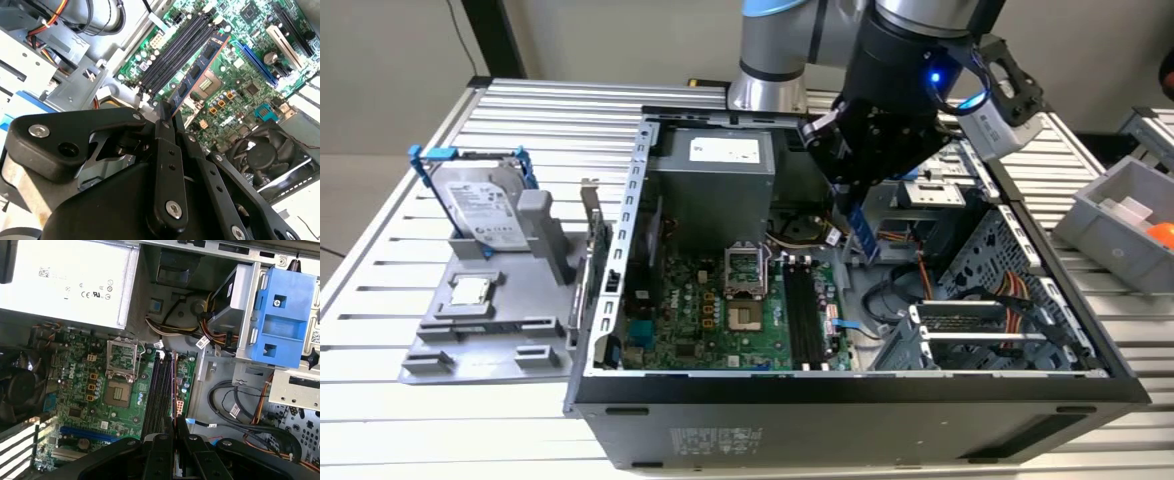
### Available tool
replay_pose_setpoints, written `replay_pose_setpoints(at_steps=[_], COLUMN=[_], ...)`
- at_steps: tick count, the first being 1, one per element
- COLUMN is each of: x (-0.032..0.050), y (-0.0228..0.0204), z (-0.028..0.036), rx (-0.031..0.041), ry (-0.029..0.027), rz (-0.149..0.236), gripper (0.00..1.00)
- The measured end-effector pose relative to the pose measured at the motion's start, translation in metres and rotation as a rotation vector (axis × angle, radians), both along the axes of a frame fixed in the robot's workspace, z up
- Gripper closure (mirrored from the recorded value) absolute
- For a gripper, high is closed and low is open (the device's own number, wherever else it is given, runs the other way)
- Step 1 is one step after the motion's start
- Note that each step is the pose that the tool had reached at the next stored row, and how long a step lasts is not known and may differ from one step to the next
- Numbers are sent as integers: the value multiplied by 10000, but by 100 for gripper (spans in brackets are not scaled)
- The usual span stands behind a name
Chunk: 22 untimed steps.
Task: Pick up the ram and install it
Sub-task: 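Insert the ram into the slot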
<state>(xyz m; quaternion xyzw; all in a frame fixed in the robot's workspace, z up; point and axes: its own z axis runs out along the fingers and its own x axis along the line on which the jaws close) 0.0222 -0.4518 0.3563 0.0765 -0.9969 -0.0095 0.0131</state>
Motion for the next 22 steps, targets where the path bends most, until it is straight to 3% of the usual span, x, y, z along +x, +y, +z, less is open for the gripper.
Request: replay_pose_setpoints(at_steps=[22], x=[0], y=[1], z=[-106], rx=[-89], ry=[-1], rz=[-44], gripper=[100])
